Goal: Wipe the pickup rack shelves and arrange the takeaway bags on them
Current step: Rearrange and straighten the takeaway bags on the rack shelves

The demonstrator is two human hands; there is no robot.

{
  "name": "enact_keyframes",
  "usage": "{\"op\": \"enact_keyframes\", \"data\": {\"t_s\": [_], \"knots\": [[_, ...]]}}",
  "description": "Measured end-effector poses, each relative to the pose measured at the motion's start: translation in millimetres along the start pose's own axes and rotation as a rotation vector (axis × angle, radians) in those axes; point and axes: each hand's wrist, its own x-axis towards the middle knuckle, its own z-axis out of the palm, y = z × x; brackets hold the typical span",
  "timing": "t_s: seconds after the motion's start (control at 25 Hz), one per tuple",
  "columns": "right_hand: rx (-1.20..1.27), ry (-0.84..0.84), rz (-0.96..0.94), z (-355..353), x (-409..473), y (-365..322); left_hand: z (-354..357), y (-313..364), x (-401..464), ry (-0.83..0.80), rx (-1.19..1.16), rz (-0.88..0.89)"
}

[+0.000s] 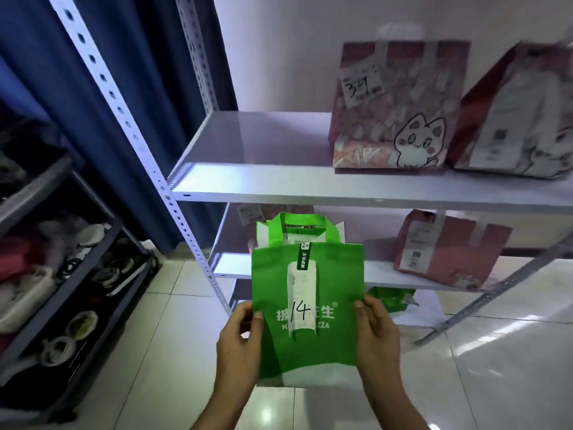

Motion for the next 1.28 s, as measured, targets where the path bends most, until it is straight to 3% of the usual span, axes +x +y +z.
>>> {"op": "enact_keyframes", "data": {"t_s": [0.36,0.56,0.88,1.08,1.28], "knots": [[0.152,-0.125,-0.200,15,6,-133,-57,123,23,0.101,0.036,0.336],[0.203,-0.185,-0.275,40,45,-208,-63,189,54,0.182,0.039,0.406],[0.215,-0.239,-0.305,101,116,-258,-67,248,126,0.287,0.022,0.365],[0.197,-0.159,-0.416,152,150,-265,-77,255,191,0.300,-0.063,0.316],[0.187,-0.090,-0.400,197,187,-258,-78,247,251,0.308,-0.092,0.287]]}}
